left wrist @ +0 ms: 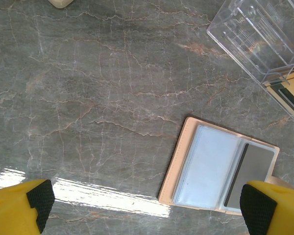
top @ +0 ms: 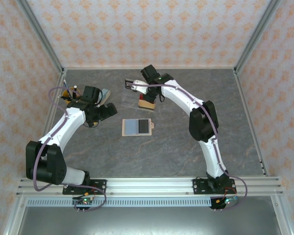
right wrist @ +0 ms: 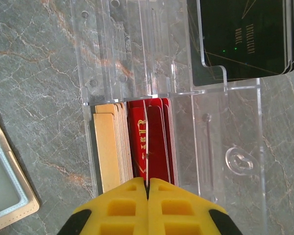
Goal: Take the credit cards out of the card holder
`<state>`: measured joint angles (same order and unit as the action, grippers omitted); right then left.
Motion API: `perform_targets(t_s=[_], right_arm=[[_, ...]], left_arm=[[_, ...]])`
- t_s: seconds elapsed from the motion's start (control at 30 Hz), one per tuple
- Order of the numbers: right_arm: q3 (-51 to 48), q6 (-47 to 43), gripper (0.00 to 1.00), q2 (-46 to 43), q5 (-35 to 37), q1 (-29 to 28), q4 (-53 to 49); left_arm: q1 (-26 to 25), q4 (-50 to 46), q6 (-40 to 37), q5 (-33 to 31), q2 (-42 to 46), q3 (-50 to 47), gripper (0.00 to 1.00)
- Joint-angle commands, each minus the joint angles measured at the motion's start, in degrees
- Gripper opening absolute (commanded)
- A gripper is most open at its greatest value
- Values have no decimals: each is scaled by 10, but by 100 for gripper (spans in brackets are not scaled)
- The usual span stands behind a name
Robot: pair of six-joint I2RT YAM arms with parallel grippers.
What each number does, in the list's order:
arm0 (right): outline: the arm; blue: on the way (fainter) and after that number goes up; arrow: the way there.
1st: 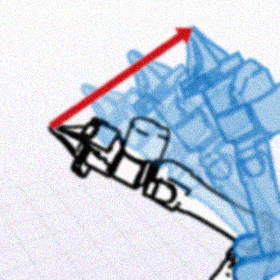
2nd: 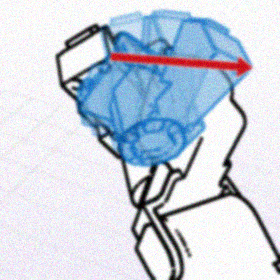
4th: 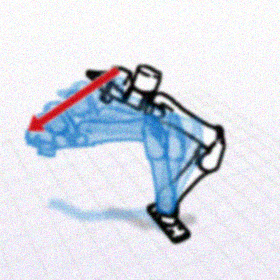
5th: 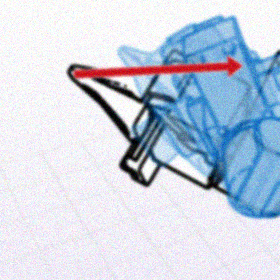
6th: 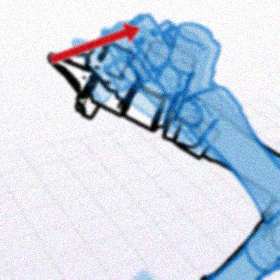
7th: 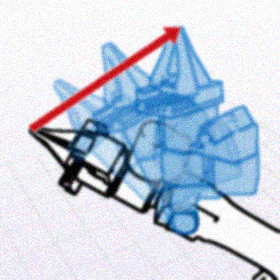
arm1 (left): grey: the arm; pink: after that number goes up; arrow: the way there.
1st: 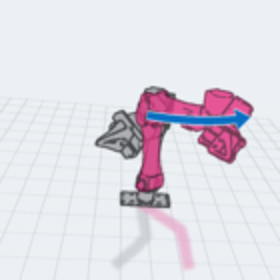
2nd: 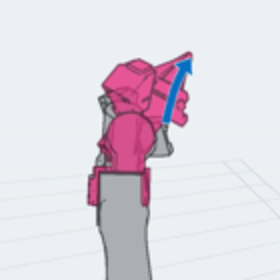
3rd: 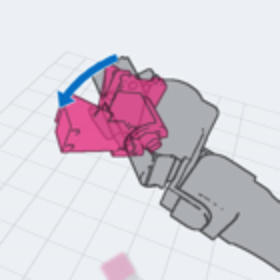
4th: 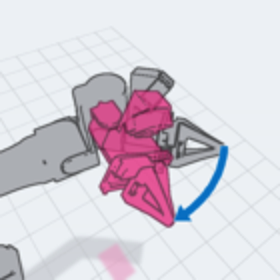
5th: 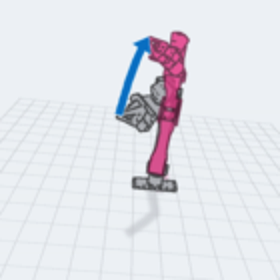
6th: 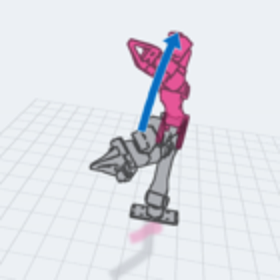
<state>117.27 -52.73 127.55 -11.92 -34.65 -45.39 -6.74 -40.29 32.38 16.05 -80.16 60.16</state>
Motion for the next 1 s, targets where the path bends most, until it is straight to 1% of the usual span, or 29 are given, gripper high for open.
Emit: perform_targets(t_s=[0.0,0.43,0.5,0.67,0.83,0.97], right_arm=[[25,-12,0,13,11,3,-20],[54,-39,0,42,30,4,-65],[59,-38,1,46,28,3,-68],[79,-20,9,55,23,3,-66],[88,0,13,55,26,3,-48],[90,10,21,58,43,4,-40]], left_arm=[[4,-9,-14,1,-9,-1,100],[3,-8,-14,3,-14,-1,100],[4,-8,-14,3,-15,-1,100],[4,-8,-14,6,-15,-2,100],[3,-8,-14,7,-15,-2,100],[4,-8,-14,9,-14,-3,100]])
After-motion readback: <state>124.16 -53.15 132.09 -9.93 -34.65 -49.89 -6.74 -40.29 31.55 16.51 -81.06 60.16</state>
